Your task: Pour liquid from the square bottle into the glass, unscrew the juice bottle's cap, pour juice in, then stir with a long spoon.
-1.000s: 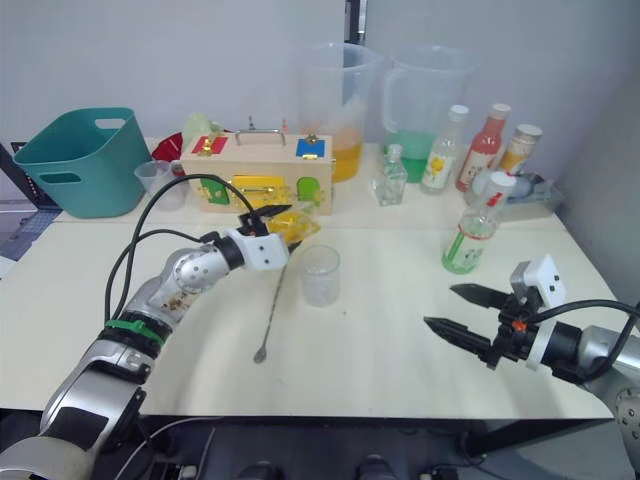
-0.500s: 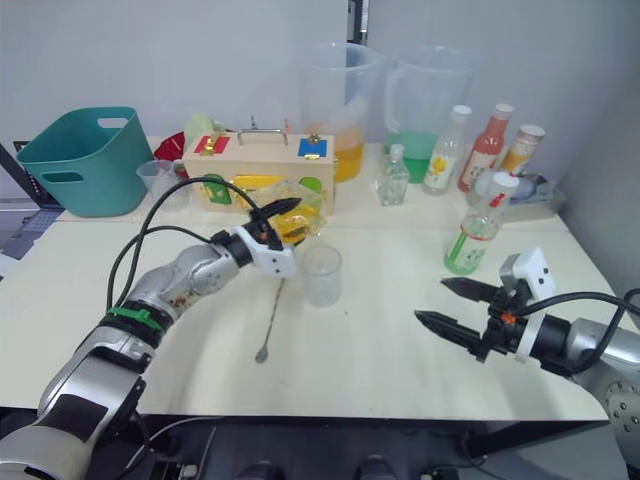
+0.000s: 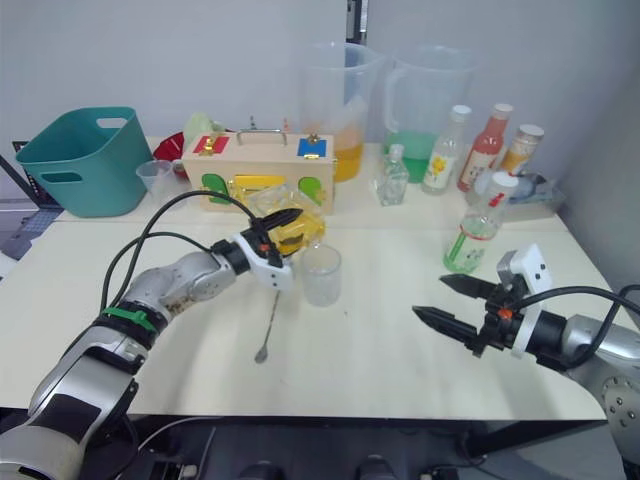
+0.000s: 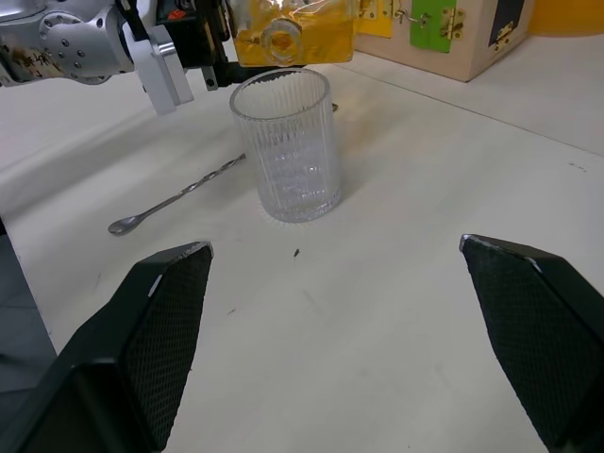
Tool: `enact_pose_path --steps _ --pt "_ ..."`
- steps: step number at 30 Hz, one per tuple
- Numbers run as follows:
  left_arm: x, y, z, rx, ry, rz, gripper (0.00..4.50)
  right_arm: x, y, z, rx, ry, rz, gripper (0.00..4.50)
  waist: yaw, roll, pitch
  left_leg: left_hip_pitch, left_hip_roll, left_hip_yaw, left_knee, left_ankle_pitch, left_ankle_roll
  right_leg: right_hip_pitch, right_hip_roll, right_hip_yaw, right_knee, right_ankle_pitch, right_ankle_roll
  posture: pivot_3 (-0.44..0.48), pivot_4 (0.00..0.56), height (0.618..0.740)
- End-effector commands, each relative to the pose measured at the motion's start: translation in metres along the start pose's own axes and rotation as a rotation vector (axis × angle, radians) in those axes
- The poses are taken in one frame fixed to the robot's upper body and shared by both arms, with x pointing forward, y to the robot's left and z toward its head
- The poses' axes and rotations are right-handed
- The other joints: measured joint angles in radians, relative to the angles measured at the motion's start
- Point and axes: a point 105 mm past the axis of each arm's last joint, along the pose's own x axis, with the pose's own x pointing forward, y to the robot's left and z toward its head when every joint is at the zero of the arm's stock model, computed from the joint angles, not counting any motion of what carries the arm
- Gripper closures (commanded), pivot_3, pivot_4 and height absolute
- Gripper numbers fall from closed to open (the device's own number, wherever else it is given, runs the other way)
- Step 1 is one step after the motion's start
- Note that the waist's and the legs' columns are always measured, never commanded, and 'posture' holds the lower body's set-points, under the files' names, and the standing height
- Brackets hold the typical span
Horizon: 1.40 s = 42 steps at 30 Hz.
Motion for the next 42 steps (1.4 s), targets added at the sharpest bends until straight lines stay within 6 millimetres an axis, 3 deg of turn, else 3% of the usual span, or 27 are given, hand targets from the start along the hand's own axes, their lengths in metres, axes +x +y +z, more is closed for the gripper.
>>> enact_pose_path --steps 1,18,26,28,32,37,42 --pt "0.007 0.046 0.002 0.063 -0.024 0.165 1.67 0.003 0.005 0.01 -0.02 -0.039 0.026 0.04 0.0 0.0 0.0 0.0 0.0 0.0 0.0 0.0 0.0 0.0 0.0 0.0 0.0 0.0 0.0 0.0 0.15 0.731" --pt "0.008 0.042 0.007 0.112 -0.032 0.162 1.67 0.006 0.006 0.012 -0.014 -0.041 0.048 0.04 -0.001 0.0 0.0 0.0 0.0 0.0 0.0 0.0 0.0 0.0 0.0 0.0 0.001 0.0 0.0 0.0 0.15 0.731" --pt "0.005 0.044 0.006 0.075 -0.015 0.175 1.67 0.007 0.005 0.011 -0.014 -0.035 0.057 0.04 0.0 0.0 0.0 0.0 0.0 0.0 0.0 0.0 0.0 0.0 0.0 0.0 0.001 0.0 0.0 0.0 0.15 0.731" --pt "0.004 0.045 0.003 -0.012 0.009 0.188 1.67 0.008 0.005 0.011 -0.014 -0.033 0.063 0.04 -0.001 0.0 0.0 0.0 0.0 0.0 0.0 0.0 0.0 0.0 0.0 0.0 0.001 0.0 0.0 0.0 0.15 0.731" --pt "0.001 0.065 -0.001 -0.204 0.048 0.269 1.67 0.011 0.007 0.012 -0.035 -0.025 0.096 0.04 -0.002 0.0 0.0 0.0 0.0 0.0 0.001 0.0 0.0 0.0 -0.001 0.0 0.001 0.0 0.0 0.0 0.15 0.731" --pt "-0.005 0.086 -0.006 -0.274 0.075 0.311 1.67 0.014 0.009 0.018 -0.047 -0.02 0.141 0.04 -0.002 0.0 0.0 -0.001 0.0 0.0 0.002 0.0 0.0 -0.001 -0.001 0.0 0.001 0.0 0.0 0.0 0.15 0.731" --pt "-0.017 0.108 -0.031 -0.449 0.199 0.398 1.67 0.018 0.005 0.02 -0.07 0.001 0.174 0.04 -0.004 0.0 0.0 -0.002 0.0 0.0 0.004 0.0 0.0 -0.001 0.0 0.0 0.001 0.0 0.0 0.0 0.15 0.731"
